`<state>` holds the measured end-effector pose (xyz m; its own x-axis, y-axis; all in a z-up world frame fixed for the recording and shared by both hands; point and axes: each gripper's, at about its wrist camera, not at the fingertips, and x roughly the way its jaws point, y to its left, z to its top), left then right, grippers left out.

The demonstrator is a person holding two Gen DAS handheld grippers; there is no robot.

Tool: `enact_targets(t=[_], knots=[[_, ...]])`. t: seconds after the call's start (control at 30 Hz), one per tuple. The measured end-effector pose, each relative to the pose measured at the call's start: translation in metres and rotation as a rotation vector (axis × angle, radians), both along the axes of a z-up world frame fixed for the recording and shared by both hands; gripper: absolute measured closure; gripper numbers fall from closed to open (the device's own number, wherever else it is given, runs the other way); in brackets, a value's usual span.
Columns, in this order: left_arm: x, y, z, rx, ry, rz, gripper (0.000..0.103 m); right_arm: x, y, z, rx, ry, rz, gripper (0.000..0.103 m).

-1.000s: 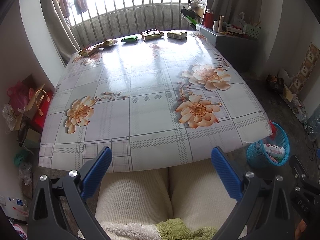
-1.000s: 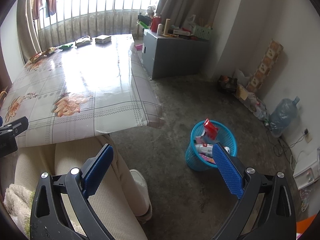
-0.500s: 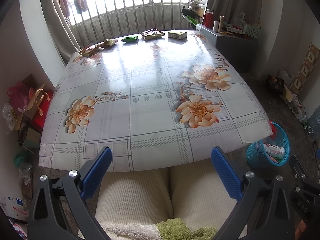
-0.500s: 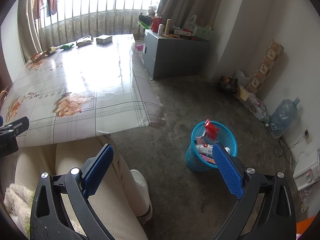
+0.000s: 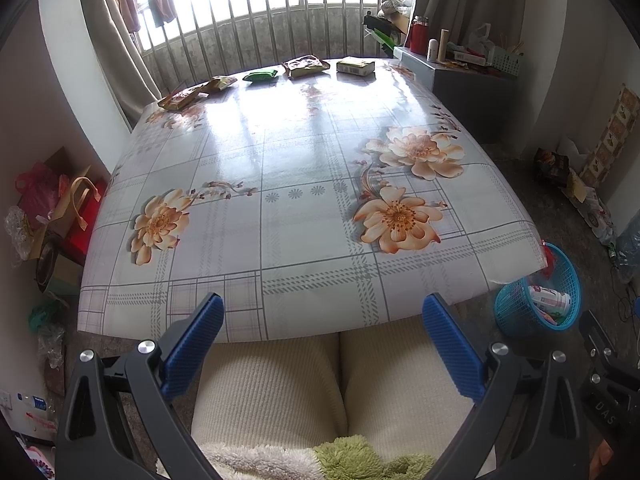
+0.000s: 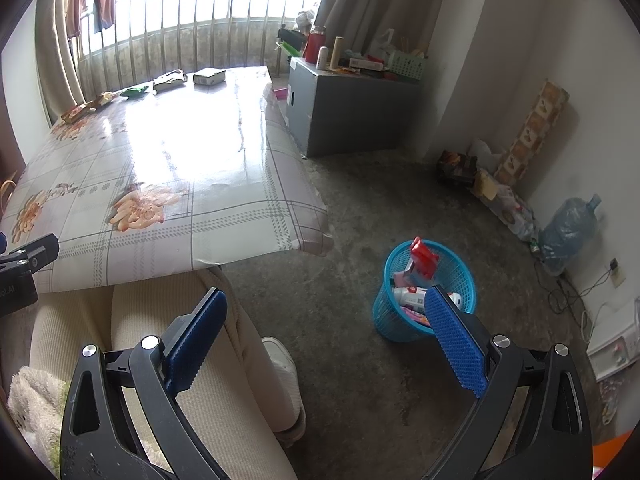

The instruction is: Collect trash

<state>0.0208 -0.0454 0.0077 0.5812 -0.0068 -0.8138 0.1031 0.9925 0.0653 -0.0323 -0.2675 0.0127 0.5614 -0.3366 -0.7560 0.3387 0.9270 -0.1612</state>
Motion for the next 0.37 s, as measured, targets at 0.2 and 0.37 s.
enact_targets(t=[0.2, 0.37], knots=[[-0.0004, 0.0009, -0.0015, -0.001, 0.004, 0.001, 0.006, 0.0008, 0.001, -0.0006, 0.002, 0.0, 0.0, 0.008], [-0.0012, 0.0007, -0.0023, 0.002, -0.002, 0.002, 0.006, 0.0006, 0.0005, -0.0005, 0.002, 0.0, 0.001, 0.008]])
